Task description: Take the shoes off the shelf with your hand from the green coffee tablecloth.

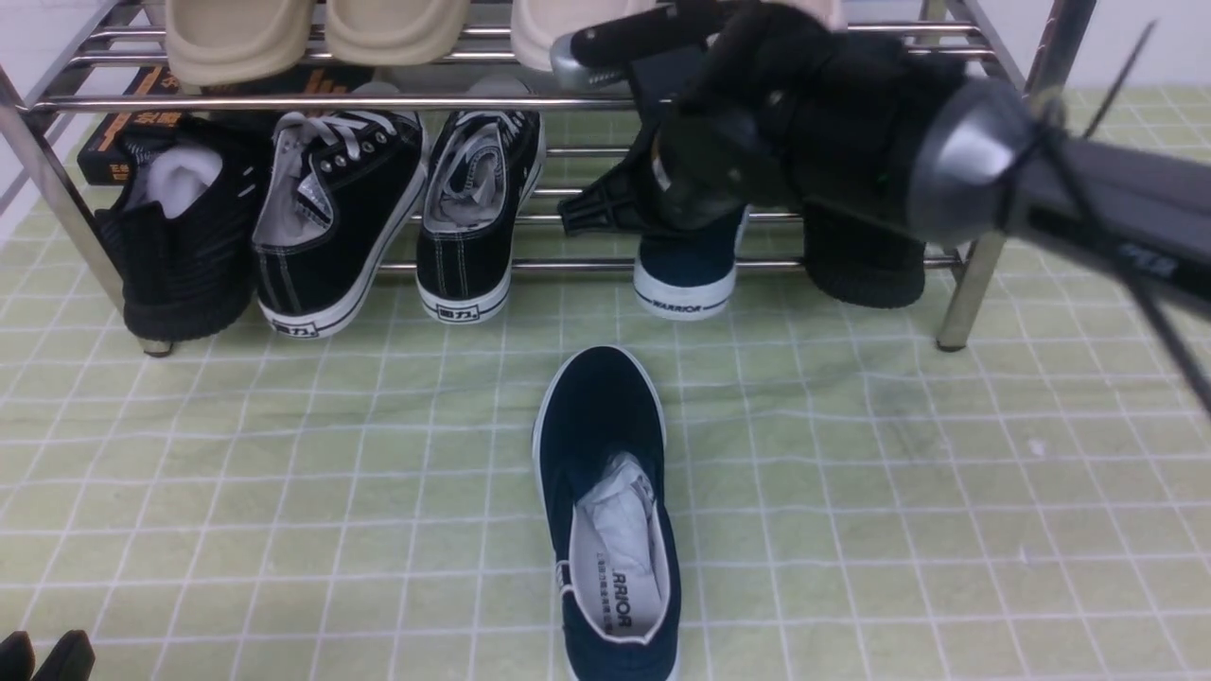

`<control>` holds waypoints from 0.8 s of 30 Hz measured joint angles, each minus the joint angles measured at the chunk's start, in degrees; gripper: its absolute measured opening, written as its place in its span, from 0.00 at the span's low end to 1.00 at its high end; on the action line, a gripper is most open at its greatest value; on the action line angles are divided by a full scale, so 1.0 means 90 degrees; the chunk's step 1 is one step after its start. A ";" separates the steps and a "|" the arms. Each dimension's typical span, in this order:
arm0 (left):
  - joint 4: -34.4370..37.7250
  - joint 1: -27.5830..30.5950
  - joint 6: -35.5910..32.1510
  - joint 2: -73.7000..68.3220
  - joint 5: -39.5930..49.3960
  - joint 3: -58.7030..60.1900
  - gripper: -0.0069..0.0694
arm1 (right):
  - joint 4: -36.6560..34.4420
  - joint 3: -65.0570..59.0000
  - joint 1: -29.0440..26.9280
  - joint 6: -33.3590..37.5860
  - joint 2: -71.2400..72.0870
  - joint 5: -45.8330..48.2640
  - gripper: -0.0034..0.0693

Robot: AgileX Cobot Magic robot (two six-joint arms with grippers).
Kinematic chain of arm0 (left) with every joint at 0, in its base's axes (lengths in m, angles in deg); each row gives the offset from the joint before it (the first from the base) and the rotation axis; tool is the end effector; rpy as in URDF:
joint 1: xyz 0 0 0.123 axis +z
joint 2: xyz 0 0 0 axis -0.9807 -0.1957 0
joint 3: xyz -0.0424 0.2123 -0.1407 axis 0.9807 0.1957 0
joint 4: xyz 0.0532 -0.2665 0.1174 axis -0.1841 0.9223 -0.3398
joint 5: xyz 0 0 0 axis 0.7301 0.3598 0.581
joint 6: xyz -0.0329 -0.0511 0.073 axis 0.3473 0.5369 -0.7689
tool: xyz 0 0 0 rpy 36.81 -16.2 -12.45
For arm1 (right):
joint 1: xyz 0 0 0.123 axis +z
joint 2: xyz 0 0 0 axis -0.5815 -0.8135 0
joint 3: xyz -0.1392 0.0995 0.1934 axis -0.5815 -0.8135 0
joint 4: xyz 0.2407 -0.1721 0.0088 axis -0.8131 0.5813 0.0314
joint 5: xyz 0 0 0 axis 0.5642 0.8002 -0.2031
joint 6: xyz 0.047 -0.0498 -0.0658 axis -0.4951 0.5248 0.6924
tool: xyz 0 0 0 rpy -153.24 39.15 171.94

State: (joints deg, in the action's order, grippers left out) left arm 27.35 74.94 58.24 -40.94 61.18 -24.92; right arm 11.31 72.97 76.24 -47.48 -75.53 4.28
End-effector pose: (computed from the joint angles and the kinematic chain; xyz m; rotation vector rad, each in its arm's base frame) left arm 0.1310 -0.0040 0.1783 0.0650 1.7599 0.0298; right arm 0.3967 0.3049 0.2635 -0.3243 2.3673 0.1328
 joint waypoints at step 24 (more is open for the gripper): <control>0.0000 0.0000 0.0000 0.0000 0.0000 0.0000 0.41 | -0.2753 -0.0861 0.0000 0.3149 0.1320 0.2481 0.15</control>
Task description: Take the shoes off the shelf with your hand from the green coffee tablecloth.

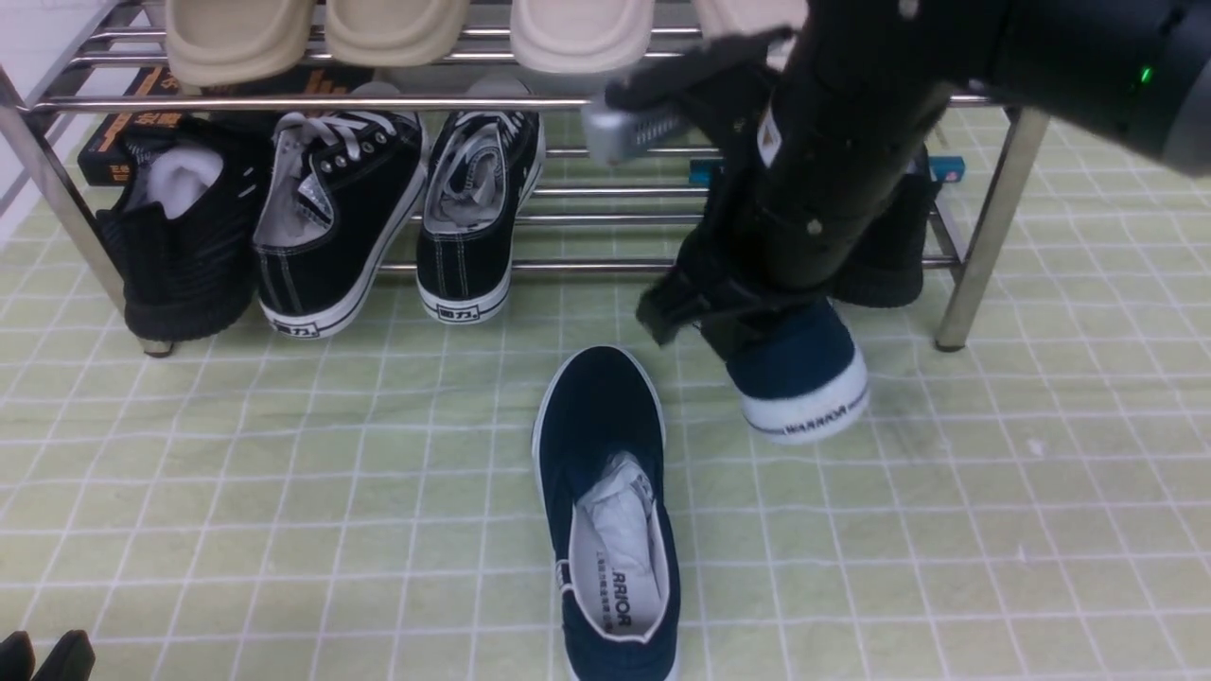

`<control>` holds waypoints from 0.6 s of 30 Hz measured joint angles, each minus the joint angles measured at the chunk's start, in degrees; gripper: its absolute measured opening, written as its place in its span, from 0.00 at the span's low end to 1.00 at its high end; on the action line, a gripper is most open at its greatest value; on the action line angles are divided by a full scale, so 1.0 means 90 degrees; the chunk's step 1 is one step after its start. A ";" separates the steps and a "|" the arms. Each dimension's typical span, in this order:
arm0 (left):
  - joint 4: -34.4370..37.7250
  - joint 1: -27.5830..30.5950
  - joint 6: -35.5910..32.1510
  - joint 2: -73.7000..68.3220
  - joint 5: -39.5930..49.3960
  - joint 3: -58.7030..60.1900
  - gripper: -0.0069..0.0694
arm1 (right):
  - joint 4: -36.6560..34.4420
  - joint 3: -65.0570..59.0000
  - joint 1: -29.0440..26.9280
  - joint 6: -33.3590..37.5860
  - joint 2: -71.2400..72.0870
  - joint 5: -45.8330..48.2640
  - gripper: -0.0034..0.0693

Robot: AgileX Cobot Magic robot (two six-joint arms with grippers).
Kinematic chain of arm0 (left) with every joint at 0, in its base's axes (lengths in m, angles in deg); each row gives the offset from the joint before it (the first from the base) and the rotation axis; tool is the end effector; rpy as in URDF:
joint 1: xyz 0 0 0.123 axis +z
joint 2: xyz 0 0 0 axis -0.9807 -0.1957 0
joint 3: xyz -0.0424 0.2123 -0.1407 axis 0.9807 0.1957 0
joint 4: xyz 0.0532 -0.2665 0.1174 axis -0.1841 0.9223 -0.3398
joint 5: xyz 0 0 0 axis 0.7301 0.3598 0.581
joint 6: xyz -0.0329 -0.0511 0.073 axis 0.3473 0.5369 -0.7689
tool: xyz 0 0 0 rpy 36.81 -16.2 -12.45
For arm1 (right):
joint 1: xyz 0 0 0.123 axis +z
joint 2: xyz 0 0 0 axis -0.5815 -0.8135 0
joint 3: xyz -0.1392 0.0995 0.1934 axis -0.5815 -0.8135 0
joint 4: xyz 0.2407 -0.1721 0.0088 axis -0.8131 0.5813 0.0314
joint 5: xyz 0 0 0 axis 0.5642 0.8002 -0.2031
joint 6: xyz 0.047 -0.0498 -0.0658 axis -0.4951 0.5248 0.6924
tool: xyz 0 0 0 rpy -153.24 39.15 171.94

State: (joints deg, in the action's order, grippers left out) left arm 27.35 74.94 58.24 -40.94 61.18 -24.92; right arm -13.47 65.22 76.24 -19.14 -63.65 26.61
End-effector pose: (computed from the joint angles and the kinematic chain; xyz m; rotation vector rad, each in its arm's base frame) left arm 0.1310 -0.0040 0.1783 0.0650 1.7599 0.0298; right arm 0.3208 0.2793 0.2899 -0.8214 2.7022 0.2387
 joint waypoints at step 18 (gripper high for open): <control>0.0000 0.0000 0.0000 0.0000 0.0000 0.0000 0.41 | -0.0742 -0.1487 0.0056 -0.0194 0.0007 -0.0950 0.15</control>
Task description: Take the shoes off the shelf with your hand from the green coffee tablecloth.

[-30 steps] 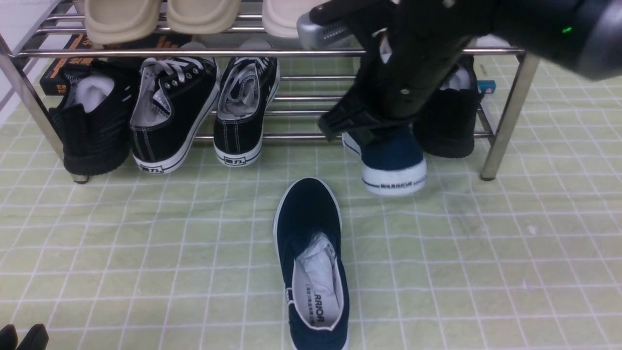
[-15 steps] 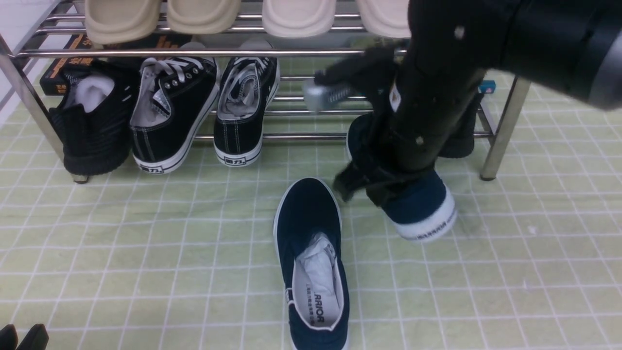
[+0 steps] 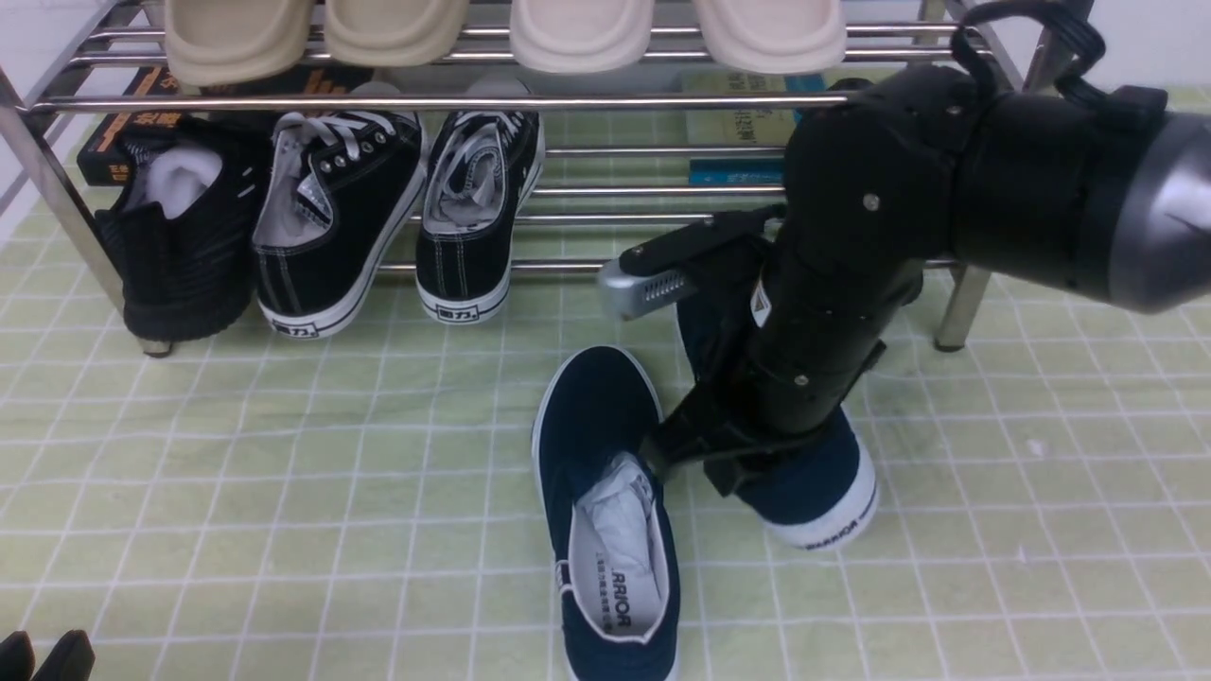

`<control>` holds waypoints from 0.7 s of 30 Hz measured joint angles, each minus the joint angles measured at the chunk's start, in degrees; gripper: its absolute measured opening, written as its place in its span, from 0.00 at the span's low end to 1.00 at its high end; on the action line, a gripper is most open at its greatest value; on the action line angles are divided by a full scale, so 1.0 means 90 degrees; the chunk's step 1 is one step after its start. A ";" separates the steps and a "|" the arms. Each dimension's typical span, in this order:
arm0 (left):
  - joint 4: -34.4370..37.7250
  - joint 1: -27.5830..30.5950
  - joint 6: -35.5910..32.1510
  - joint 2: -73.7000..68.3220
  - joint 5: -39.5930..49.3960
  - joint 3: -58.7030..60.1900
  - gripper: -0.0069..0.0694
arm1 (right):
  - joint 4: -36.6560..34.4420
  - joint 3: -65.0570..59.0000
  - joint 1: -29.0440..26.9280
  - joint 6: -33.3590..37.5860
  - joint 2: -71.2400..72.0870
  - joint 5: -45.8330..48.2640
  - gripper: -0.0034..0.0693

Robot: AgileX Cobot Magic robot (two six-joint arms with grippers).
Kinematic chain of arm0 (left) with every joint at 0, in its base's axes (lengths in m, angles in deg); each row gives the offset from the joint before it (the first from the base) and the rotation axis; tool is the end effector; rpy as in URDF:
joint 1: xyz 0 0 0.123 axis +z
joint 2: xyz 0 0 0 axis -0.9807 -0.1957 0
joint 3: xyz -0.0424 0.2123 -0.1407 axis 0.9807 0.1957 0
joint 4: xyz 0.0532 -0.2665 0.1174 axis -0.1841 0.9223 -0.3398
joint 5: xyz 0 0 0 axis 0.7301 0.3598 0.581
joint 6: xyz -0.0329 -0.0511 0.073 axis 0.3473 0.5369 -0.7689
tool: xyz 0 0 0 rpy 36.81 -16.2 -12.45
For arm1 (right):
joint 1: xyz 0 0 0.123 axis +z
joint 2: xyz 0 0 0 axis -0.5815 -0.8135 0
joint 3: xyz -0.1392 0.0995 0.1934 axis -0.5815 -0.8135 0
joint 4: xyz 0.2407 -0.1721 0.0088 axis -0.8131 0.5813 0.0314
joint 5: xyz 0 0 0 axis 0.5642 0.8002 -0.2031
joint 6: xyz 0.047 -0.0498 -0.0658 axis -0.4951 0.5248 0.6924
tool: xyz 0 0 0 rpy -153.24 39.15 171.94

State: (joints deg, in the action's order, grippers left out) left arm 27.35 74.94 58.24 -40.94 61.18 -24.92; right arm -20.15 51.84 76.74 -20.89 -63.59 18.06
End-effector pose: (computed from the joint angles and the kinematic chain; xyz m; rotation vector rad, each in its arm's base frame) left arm 0.1310 -0.0040 0.1783 0.0650 1.7599 0.0298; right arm 0.3033 0.2816 0.2199 -0.7557 2.8392 0.3490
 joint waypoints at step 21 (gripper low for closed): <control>0.0000 0.0000 0.0000 0.0000 0.0000 0.0000 0.41 | 0.0052 -0.0019 0.0260 -0.1432 0.0000 -0.0039 0.15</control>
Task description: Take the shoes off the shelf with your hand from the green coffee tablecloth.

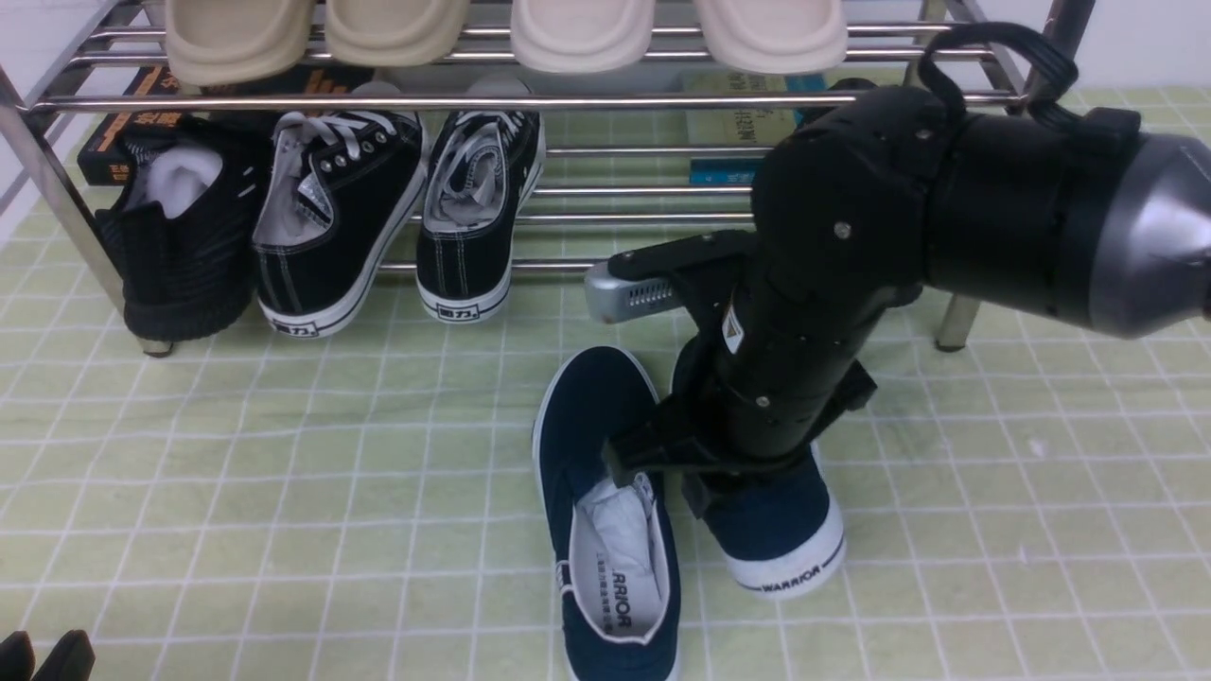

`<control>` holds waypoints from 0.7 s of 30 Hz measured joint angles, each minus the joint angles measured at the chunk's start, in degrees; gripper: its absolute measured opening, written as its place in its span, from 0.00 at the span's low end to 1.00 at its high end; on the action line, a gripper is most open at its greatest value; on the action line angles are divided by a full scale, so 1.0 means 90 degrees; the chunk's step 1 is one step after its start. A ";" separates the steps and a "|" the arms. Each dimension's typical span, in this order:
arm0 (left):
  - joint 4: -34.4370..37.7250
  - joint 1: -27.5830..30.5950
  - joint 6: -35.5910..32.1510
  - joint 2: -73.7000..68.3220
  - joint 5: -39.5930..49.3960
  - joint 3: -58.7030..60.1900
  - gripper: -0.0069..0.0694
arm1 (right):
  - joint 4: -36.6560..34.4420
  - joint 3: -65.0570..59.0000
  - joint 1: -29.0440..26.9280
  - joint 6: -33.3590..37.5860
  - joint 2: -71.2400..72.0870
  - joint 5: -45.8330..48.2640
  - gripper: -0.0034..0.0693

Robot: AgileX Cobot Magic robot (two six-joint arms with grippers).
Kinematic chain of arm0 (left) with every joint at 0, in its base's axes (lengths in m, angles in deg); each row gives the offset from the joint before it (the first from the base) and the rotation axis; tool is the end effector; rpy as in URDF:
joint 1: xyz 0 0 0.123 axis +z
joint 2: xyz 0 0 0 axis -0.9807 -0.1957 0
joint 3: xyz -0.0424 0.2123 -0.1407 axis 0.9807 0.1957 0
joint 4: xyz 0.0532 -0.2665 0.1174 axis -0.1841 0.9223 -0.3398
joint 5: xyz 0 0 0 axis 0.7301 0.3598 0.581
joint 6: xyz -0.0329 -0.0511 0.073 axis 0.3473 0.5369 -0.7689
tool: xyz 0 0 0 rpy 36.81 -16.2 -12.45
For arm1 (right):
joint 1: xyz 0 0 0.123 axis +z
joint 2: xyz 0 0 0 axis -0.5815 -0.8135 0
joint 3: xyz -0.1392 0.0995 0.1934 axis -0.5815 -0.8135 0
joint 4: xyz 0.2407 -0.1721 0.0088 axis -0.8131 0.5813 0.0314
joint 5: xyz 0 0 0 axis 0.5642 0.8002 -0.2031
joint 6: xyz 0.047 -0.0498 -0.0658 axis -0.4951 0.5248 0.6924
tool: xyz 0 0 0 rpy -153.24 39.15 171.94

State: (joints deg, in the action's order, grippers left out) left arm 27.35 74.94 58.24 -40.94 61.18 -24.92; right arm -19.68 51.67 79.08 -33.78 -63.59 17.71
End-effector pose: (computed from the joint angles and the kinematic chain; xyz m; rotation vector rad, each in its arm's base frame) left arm 0.1310 -0.0040 0.1783 0.0650 1.7599 0.0298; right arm 0.2922 0.2933 0.2190 -0.4987 2.9184 0.3775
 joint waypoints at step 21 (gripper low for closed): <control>0.0000 0.0000 0.0000 0.0000 0.0000 0.0000 0.41 | -0.0565 0.0681 0.0000 0.0377 0.0000 0.0996 0.71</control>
State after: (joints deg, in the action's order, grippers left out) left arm 27.35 74.94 58.24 -40.94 61.18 -24.92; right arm -24.76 57.80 79.08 -30.39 -63.59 26.67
